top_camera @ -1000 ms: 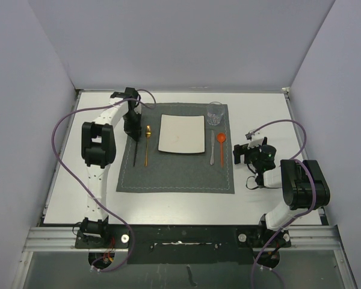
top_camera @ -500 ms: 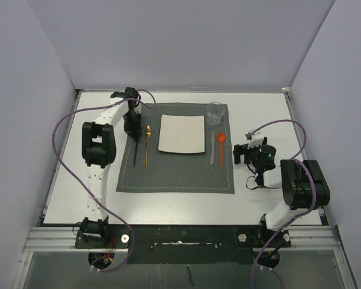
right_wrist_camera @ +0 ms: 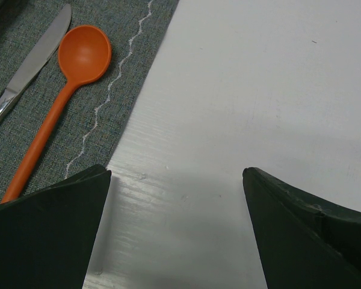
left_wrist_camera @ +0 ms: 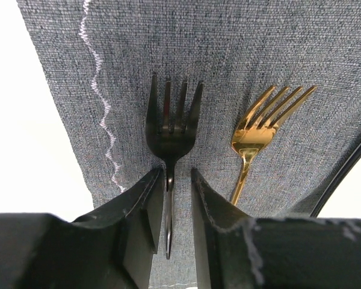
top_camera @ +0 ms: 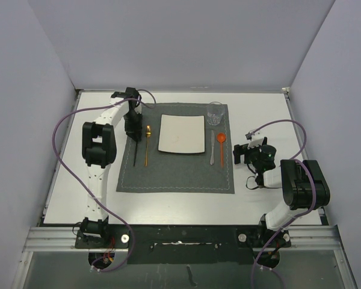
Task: Set the dinner table for one person
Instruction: Place the fork on the napkin.
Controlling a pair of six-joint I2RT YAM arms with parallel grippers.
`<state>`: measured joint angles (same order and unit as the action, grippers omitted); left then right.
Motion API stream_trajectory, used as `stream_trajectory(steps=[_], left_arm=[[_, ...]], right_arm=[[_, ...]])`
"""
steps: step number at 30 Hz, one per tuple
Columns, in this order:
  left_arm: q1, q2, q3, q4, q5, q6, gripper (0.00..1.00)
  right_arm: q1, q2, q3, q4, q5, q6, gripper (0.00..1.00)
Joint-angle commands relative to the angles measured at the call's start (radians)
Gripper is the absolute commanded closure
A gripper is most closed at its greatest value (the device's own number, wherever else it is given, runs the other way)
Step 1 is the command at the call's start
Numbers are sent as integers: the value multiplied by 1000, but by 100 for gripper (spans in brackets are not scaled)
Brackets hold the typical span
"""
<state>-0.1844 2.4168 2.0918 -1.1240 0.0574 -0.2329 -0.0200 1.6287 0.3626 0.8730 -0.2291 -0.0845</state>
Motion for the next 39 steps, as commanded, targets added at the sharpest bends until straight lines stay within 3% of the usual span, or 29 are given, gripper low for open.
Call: stream_trajectory(steps=[1,7,9,11,12,31,34,39], left_arm=[[3,34,-2,15,-21,0,75],[1,32,-1,15,-19,0,70],[0,25,3,13,-18,6,60],[0,16,8,7,-19,14,15],[0,9,11,1,-20,17,4],[-17,-172,28,11,90,58,2],[-34,-206,93,-31,92,63,2],[-60,-263,336,-162,36,55,2]], right_arm=[[-5,-4,25,49,-6,3,2],[-6,-4,25,50,-6,4,2],[-5,-4,25,50,-6,4,2],[-5,-3,25,50,-6,3,2],[-5,-4,24,50,-6,3,2],[-5,-4,24,50,-6,3,2],[-5,-4,25,50,-6,3,2],[-6,-4,25,50,-6,3,2]])
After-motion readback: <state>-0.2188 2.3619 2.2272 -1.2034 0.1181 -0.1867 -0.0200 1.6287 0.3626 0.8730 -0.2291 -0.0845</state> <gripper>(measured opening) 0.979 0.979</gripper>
